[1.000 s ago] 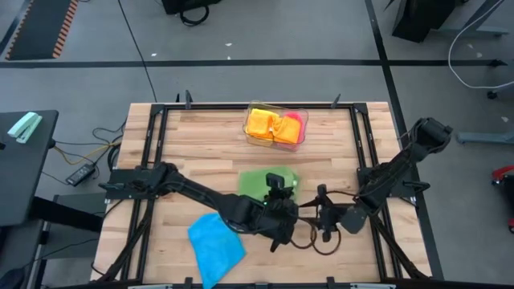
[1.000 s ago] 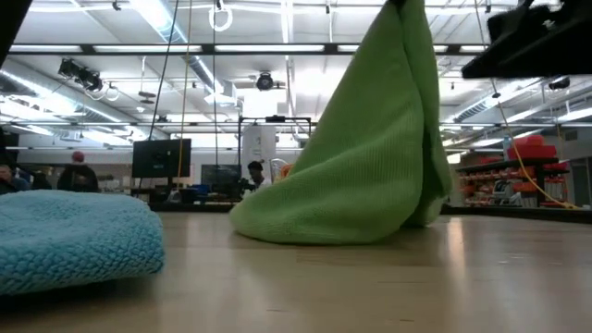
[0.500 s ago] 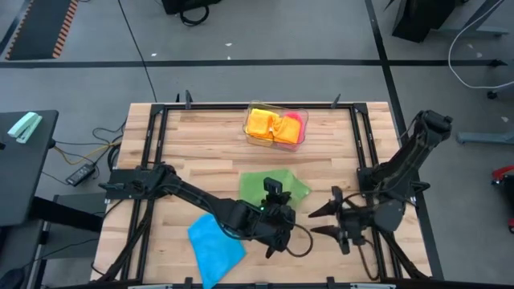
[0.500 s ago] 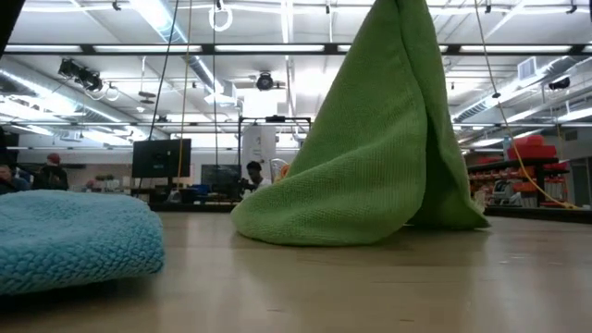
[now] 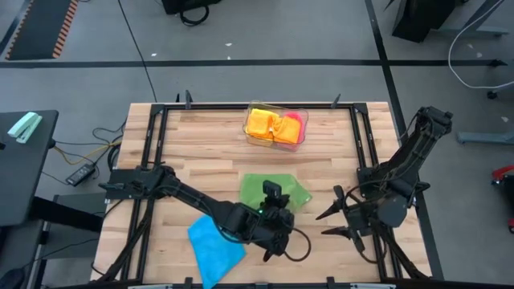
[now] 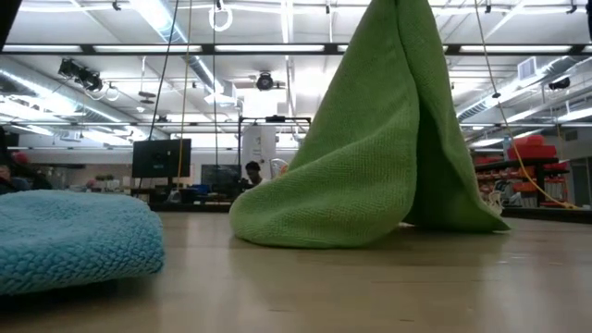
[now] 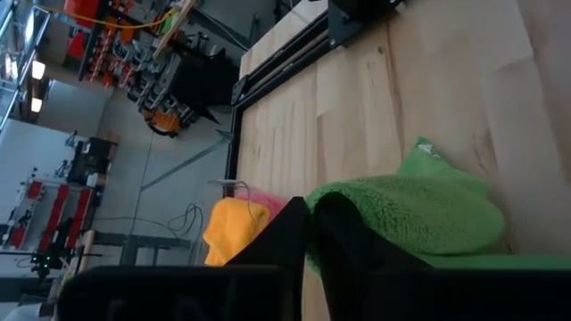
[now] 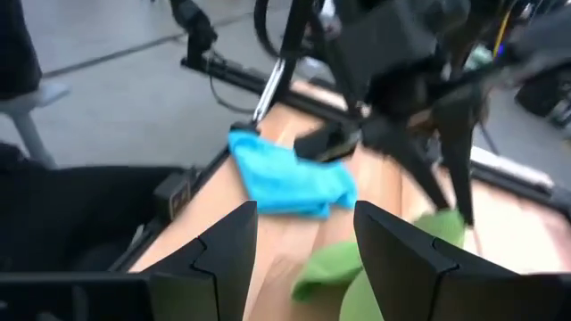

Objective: Fold microfiber towels
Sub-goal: Fold the green microfiber cloth

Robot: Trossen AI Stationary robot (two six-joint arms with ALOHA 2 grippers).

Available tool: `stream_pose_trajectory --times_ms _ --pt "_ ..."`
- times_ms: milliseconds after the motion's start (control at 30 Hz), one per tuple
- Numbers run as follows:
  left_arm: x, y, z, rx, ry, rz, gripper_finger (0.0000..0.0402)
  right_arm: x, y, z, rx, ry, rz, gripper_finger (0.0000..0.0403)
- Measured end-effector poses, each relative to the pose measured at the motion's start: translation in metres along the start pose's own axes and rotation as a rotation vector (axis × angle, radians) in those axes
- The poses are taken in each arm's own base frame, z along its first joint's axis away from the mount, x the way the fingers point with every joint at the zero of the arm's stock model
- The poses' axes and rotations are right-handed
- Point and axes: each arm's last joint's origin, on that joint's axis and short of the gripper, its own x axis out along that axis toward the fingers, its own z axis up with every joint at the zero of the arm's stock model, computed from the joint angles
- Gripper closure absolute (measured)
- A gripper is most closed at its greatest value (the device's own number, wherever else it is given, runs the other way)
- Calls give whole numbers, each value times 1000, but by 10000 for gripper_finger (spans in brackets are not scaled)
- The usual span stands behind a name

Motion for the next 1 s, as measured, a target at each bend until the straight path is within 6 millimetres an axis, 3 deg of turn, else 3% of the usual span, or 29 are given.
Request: stream_pose_trajectory --times_ms 233,533,833,1000 --pt "1 1 -1 6 7 1 391 9 2 -18 -10 149 2 205" --pt "19 13 -3 -89 29 23 366 15 -10 -17 18 152 -53 205" --pt "23 14 -3 -117 23 -65 390 18 -17 -18 41 160 -85 205" --pt "23 14 -3 -117 23 -67 381 18 -16 -18 42 162 -64 205"
